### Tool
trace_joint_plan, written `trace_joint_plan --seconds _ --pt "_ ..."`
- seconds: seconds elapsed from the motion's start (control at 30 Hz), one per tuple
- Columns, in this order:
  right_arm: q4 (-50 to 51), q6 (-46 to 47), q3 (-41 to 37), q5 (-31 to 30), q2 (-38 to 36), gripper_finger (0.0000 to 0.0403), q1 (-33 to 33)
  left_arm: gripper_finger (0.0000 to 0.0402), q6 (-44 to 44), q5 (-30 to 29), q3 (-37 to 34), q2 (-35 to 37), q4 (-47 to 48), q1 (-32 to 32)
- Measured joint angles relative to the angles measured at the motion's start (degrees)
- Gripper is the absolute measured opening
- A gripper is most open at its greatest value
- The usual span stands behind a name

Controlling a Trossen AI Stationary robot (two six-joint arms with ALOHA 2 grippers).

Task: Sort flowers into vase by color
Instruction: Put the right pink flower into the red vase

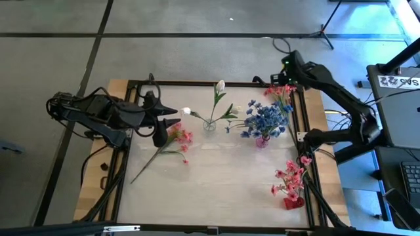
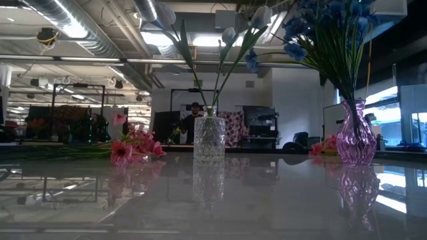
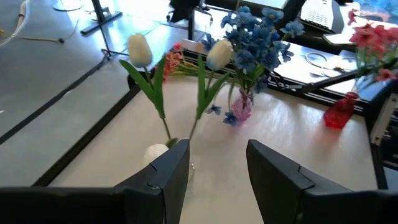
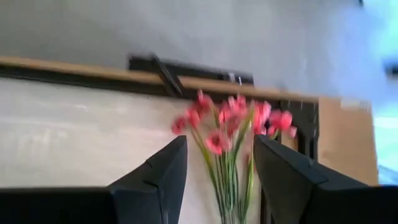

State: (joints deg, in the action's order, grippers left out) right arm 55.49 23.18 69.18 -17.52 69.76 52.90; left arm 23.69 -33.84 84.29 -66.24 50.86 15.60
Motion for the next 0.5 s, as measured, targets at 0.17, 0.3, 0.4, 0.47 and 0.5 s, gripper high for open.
trace_joint_plan --seconds 0.17,0.3,0.4,0.47,0.5 --pt "0.54 3.71 -2.73 1.7 5.26 0.0184 2.01 0.0156 0.04 0.28 0.0 0.0 0.07 0.39" --pt "1.18 3.73 -4.52 1.49 9.06 0.0184 1.9 0.0156 -0.11 0.48 0.0 0.0 0.11 0.37" --pt "1.6 3.76 -5.8 1.66 12.2 0.0184 1.86 0.0156 -0.27 0.46 0.0 0.0 1.01 0.36" --pt "1.37 3.76 -7.04 1.62 14.22 0.0184 1.88 0.0156 -0.29 0.48 0.0 0.0 1.62 0.33" --pt "1.56 3.65 -7.64 0.88 15.34 0.0184 1.88 0.0156 -0.29 0.48 0.0 0.0 1.93 0.33"
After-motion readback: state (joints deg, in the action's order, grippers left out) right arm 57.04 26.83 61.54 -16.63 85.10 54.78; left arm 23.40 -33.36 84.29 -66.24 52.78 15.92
